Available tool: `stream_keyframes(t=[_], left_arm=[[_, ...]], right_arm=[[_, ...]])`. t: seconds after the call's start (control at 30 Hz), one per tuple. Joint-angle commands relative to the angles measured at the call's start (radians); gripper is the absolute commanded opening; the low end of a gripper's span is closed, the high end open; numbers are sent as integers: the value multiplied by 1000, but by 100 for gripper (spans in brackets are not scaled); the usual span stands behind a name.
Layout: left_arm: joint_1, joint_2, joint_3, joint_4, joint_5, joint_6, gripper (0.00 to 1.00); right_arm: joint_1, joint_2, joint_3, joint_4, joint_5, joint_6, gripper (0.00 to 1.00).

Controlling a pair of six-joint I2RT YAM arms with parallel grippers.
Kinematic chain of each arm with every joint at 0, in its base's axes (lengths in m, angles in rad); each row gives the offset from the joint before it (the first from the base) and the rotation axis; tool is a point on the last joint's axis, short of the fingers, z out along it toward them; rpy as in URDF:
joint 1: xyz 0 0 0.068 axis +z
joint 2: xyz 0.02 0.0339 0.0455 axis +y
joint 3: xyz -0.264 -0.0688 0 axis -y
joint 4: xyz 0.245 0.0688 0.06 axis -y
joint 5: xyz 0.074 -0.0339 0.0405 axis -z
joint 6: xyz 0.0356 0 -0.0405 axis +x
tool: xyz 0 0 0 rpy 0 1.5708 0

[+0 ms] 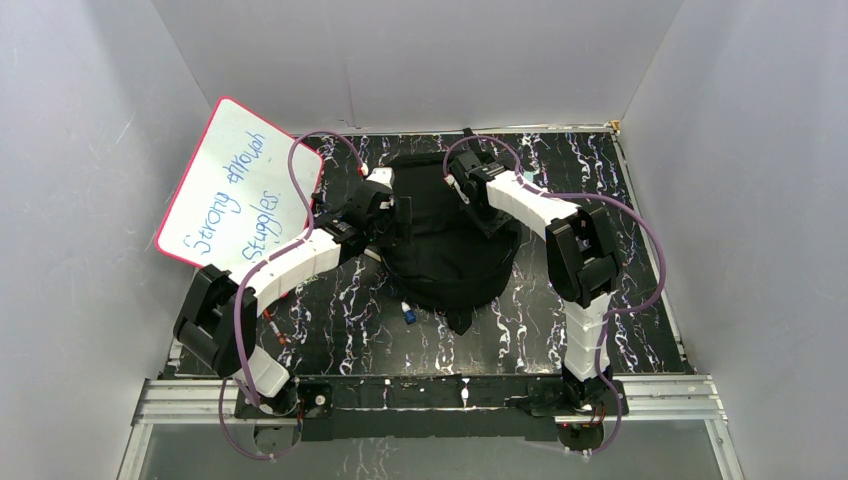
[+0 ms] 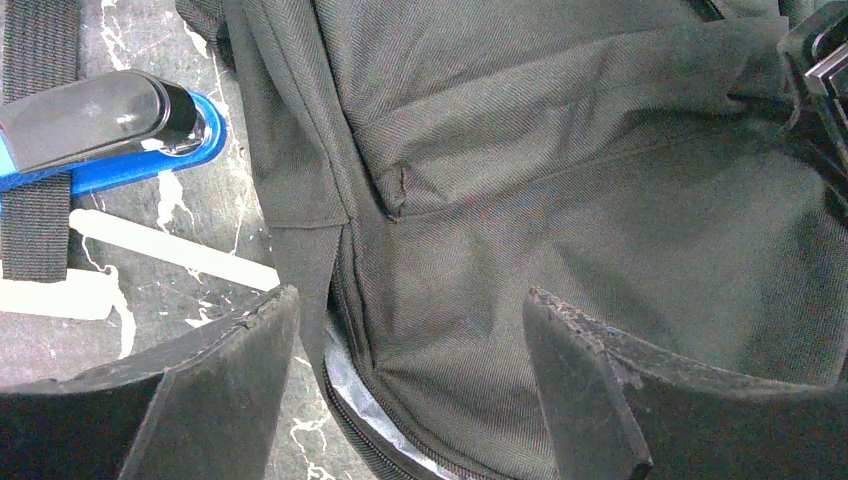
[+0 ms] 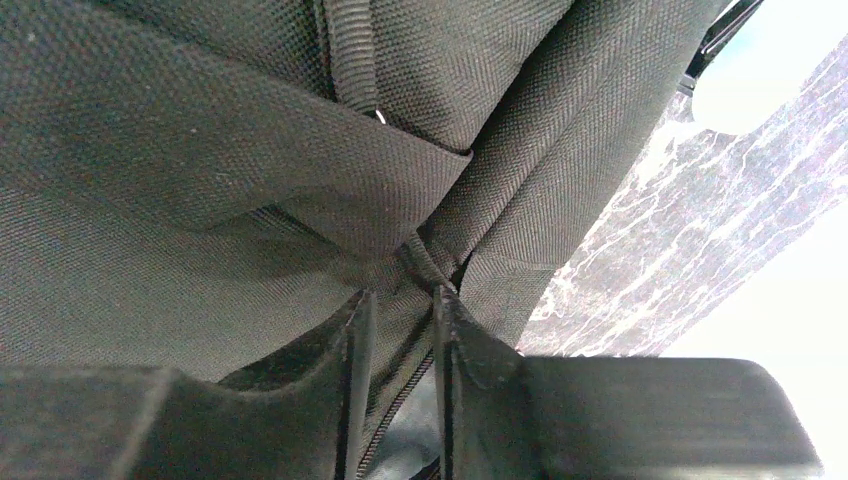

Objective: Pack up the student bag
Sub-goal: Adjust the student bag at the center of the board.

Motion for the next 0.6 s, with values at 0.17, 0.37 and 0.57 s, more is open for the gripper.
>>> stream_keyframes(t=[0.17, 0.37, 0.57], left_arm=[[7, -2, 1, 16, -12, -6, 79], [8, -4, -4, 17, -14, -6, 79], [8, -4, -6, 17, -18, -6, 79]], right_arm=[[4, -12, -10, 30, 47, 13, 21], [2, -94, -66, 88, 65, 34, 4], [2, -166, -91, 126, 62, 53, 0]])
